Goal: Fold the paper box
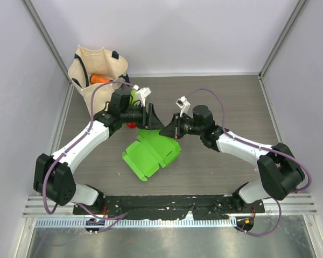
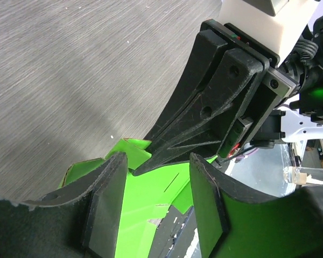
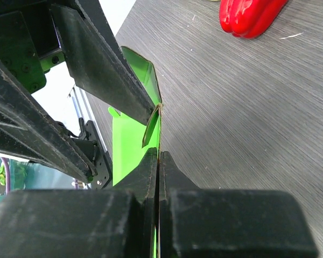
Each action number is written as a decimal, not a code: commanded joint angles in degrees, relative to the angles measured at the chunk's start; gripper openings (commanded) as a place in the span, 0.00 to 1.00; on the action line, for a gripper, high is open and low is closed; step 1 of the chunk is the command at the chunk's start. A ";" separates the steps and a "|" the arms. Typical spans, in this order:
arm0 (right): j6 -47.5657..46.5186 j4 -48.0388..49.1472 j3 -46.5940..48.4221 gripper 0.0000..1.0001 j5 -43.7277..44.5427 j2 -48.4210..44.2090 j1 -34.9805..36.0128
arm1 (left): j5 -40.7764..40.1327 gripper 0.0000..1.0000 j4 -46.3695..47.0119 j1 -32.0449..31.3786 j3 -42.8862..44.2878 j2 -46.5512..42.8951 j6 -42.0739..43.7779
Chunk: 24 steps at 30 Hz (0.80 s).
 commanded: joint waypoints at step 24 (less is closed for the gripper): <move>-3.49 -1.98 -3.08 0.01 -3.26 -9.94 -2.00 | -34.68 0.07 -8.15 -0.42 -17.91 -25.53 -12.83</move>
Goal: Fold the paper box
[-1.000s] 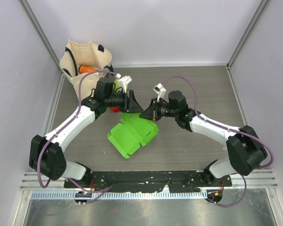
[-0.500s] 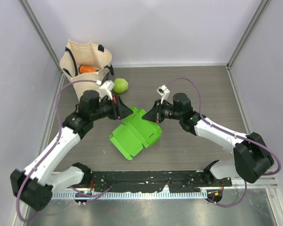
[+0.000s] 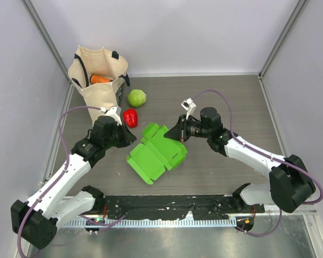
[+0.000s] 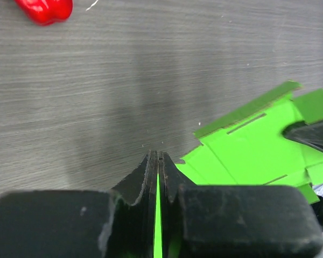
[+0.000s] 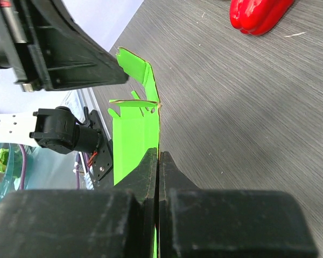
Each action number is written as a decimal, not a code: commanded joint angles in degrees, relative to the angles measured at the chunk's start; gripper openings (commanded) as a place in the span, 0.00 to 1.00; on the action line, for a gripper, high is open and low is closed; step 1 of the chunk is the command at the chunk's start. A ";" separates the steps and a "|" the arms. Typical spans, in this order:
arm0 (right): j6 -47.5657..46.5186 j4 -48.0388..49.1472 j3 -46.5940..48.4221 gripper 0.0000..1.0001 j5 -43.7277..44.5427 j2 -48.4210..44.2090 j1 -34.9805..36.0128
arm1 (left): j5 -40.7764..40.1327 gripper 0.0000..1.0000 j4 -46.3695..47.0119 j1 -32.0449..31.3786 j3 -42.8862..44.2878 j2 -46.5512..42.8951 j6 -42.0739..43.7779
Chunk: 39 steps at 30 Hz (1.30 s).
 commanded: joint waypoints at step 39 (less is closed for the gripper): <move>-22.49 -18.30 4.99 0.01 28.47 6.98 11.72 | 17.93 0.46 21.09 -1.21 -11.11 2.44 -4.15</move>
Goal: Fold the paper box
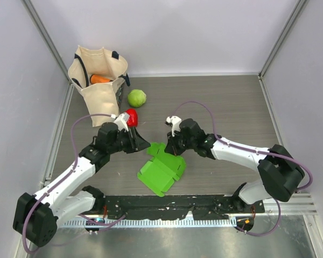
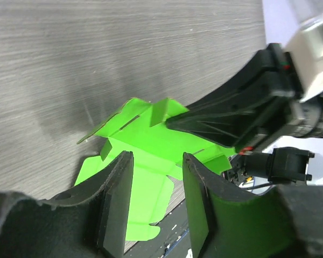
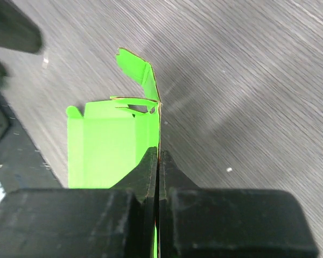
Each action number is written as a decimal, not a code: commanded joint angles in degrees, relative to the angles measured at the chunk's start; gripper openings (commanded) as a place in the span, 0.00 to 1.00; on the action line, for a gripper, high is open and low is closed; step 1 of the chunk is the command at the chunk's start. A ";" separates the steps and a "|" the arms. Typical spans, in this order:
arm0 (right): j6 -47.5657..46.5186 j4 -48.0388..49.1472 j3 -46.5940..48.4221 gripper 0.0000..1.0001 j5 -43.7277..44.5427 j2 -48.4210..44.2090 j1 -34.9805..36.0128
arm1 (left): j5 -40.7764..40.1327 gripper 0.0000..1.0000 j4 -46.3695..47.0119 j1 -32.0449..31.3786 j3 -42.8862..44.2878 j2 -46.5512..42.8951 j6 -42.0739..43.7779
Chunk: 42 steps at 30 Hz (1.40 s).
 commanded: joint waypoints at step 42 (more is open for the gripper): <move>-18.08 -6.85 5.75 0.01 -0.21 4.44 3.05 | -22.62 0.18 6.10 -16.97 6.82 16.04 16.63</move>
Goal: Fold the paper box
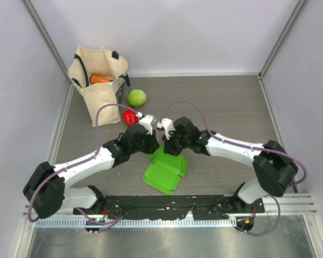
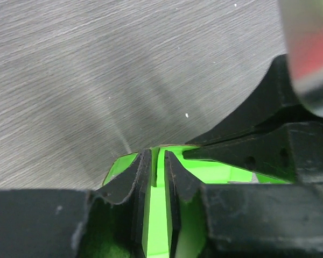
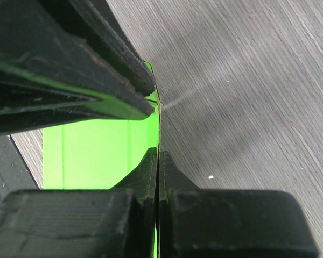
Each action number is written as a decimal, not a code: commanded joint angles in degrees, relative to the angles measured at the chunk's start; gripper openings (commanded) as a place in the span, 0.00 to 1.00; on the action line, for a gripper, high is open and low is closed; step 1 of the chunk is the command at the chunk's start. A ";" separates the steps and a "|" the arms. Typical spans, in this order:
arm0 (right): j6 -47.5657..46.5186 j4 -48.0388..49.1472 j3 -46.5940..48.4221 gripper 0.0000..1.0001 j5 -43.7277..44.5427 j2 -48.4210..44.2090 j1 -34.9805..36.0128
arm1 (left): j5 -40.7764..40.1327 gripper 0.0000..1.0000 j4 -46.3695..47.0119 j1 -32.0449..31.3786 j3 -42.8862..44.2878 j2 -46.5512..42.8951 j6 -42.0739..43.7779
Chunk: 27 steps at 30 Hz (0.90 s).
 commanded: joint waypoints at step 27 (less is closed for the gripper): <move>45.96 -24.15 14.78 0.48 37.93 -3.66 -0.01 | -16.18 0.00 9.13 -0.91 -7.60 -7.37 -2.62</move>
